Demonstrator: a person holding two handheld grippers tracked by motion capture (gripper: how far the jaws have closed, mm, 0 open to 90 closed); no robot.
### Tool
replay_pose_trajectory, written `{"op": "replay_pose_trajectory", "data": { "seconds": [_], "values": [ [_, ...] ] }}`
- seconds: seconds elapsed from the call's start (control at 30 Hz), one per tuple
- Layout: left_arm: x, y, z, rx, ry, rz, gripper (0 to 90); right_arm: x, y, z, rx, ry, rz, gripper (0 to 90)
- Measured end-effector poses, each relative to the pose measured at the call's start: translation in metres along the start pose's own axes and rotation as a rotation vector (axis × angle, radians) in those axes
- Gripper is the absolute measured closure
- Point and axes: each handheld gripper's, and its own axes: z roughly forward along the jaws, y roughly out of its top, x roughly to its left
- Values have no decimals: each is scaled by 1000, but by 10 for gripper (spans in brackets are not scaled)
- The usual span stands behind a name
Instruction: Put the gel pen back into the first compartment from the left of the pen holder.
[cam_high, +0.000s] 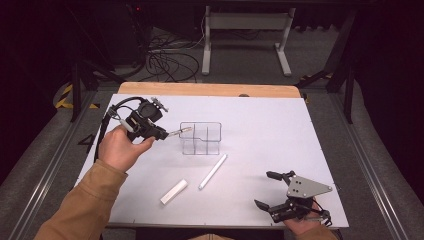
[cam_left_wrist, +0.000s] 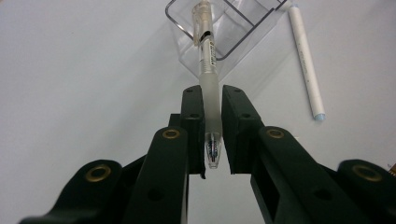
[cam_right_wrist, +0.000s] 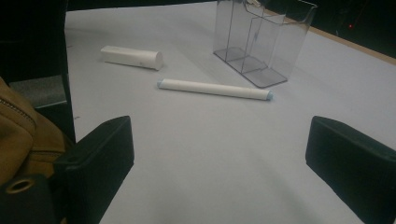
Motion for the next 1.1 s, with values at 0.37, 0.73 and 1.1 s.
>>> {"op": "replay_pose_trajectory", "data": {
  "seconds": [0.37,0.73,1.1],
  "values": [
    [-4,2,3,-38,9,26,788,1,0,0,-1,3,-1,84],
    [-10,-17,-10,-214,-13,44,486,1,0,0,1,1,-2,82],
    [-25,-68,-14,-473,-48,-5,343,1,0,1,3,-5,-6,80]
  ]
}}
